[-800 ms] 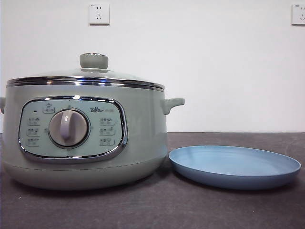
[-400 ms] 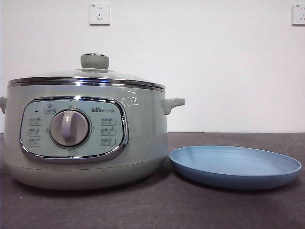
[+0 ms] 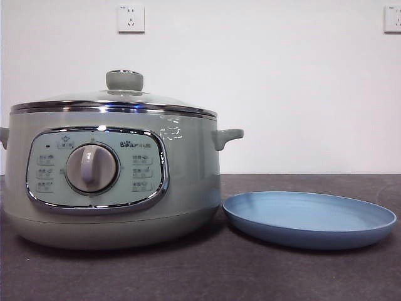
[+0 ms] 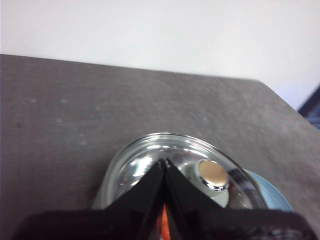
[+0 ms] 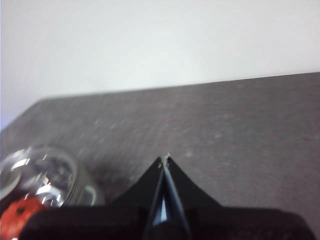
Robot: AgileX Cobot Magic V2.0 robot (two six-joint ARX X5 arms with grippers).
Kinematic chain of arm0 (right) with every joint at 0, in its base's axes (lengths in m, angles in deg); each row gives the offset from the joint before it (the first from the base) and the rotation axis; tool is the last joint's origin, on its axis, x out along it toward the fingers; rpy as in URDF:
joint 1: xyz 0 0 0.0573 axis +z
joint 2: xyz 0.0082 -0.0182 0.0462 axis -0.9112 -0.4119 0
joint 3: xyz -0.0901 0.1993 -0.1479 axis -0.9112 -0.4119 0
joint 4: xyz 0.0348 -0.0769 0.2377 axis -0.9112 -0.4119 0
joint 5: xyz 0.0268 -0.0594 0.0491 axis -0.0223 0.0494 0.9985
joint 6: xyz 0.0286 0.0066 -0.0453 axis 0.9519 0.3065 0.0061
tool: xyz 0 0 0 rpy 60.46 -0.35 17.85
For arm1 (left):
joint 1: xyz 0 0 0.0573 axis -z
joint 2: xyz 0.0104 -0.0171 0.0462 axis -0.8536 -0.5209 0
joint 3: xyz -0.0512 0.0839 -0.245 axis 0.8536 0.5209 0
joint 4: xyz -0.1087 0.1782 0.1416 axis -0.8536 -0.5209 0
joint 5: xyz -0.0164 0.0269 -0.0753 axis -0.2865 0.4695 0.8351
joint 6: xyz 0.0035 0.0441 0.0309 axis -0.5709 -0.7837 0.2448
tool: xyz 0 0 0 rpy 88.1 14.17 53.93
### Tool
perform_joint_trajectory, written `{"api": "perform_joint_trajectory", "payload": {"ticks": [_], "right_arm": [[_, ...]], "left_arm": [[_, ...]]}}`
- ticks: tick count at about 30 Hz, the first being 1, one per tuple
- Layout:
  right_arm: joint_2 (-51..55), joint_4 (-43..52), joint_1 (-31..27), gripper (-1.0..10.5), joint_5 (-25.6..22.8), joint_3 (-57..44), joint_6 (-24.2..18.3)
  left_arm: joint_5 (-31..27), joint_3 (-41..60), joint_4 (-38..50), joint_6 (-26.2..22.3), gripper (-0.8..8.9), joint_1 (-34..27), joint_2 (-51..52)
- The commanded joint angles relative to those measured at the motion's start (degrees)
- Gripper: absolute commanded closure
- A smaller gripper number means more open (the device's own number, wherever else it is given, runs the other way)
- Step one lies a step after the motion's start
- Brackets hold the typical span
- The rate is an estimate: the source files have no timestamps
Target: Take the pumpkin out from the steamer,put the pumpkin in the blue plate,close the lid
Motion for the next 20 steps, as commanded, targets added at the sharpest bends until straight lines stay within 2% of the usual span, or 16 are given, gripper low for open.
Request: {"api": "perform_joint_trajectory", "payload": {"ticks": [1, 5, 7, 9, 11, 13, 20], "right_arm": [[-5.35, -3.02, 0.09, 9.6, 6.27, 4.94, -7.02], [-11.28, -6.93, 0.09, 9.2, 12.96, 9.73, -9.62], [-13.07, -6.97, 0.09, 8.1, 14.14, 10.62, -9.53], [-14.29, -7.02, 0.11, 6.2, 14.10, 10.75, -9.46], [-14.99, -7.21, 0.11, 4.5, 13.97, 10.75, -9.33], [-15.21, -7.34, 0.11, 4.1, 13.97, 10.75, -9.09], [-15.19, -7.04, 0.15, 4.1, 13.97, 10.75, -9.07]], "left_arm": [[2.34, -2.93, -1.79, -3.65, 8.18, 0.92, -2.40], [2.82, -5.57, -3.48, -4.09, 8.03, 2.73, -5.11], [2.78, -6.23, -4.09, -4.07, 6.77, 3.87, -5.90], [2.27, -6.25, -4.13, -3.98, 4.56, 5.11, -6.29], [2.08, -6.25, -4.28, -3.74, 3.47, 6.23, -6.78], [2.12, -6.25, -4.28, -2.12, 3.45, 7.45, -7.39], [-0.02, -6.88, -1.01, -0.85, 3.46, 14.69, -12.11]]}}
